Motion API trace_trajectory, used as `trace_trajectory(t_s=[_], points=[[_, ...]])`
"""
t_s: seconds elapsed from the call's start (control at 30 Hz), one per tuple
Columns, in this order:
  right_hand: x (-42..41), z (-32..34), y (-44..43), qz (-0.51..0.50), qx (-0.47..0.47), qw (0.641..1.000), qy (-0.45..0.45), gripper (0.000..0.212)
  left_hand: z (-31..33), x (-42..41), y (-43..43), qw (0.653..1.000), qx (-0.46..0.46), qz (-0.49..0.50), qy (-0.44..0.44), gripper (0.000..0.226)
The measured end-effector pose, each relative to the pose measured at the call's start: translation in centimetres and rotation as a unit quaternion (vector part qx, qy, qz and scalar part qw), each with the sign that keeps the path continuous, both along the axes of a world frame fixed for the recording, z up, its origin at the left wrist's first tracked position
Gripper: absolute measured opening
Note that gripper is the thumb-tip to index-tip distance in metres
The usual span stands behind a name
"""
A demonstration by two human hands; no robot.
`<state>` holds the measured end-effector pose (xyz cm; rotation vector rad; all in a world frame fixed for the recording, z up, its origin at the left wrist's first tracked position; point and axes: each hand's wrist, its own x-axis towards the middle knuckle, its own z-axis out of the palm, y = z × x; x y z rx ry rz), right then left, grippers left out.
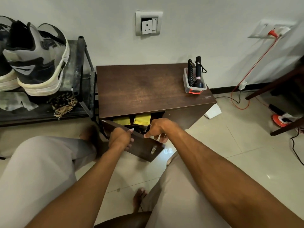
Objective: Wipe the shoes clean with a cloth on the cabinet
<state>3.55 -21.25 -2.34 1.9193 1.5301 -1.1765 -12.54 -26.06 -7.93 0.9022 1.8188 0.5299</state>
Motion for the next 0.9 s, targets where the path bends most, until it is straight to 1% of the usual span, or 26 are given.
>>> trace_trajectory(t_s=[0.07,0.13,0.2,0.27,0.3,0.33,0.4,0.47,0.53,0.57,0.63,0.7,0.8,0.9], points=[[-0.2,0.2,0.0,0.004,0.002,1.0,-0.015,0.059,-0.3,0.5,0.7,1.0,0.007,0.013,0.007,0.036],[-0.2,0.3,0.2,0.028,0.025,0.999,-0.036,0.053,-0.6,0.8,1.3,1.0,0.004,0.028,0.01,0.038],[-0.1,0.3,0.6,0.026,0.073,0.996,-0.046,0.037,-0.8,1.0,1.9,0.999,0.002,0.033,0.014,0.037],[0.0,0.0,1.0,-0.003,0.123,0.991,-0.055,0.016,-0.8,1.2,2.3,0.999,0.009,0.041,0.018,0.035],[0.0,-0.1,1.2,-0.014,0.134,0.989,-0.056,0.013,-1.0,1.4,2.5,0.999,0.014,0.043,0.02,0.035],[0.0,-0.3,1.4,-0.022,0.136,0.989,-0.054,0.013,-1.2,1.4,2.8,0.999,0.017,0.042,0.026,0.035],[0.0,-0.5,1.5,-0.027,0.12,0.991,-0.049,0.021,-1.9,1.5,3.3,0.998,0.028,0.04,0.041,0.038],[0.1,-1.0,1.7,-0.03,0.115,0.992,-0.037,0.029,-2.2,1.4,3.8,0.996,0.031,0.012,0.083,0.041],[0.1,-1.3,2.0,-0.026,0.114,0.993,-0.028,0.035,-1.7,1.5,3.8,0.991,0.034,-0.01,0.128,0.038],[0.1,-1.5,2.2,-0.023,0.112,0.993,-0.028,0.036,-1.7,1.6,3.9,0.99,0.041,-0.014,0.137,0.035],[0.1,-1.5,2.5,-0.019,0.112,0.993,-0.027,0.039,-1.5,1.7,3.9,0.987,0.059,-0.026,0.146,0.031],[0.2,-1.4,2.9,-0.019,0.108,0.994,-0.023,0.044,-1.7,1.7,4.0,0.986,0.082,-0.03,0.141,0.034],[0.2,-1.3,3.0,-0.013,0.109,0.994,-0.013,0.051,-1.3,1.2,4.0,0.985,0.089,-0.045,0.144,0.037],[0.2,-1.4,2.6,-0.014,0.112,0.993,-0.015,0.051,-1.0,0.9,3.6,0.984,0.089,-0.057,0.14,0.038]])
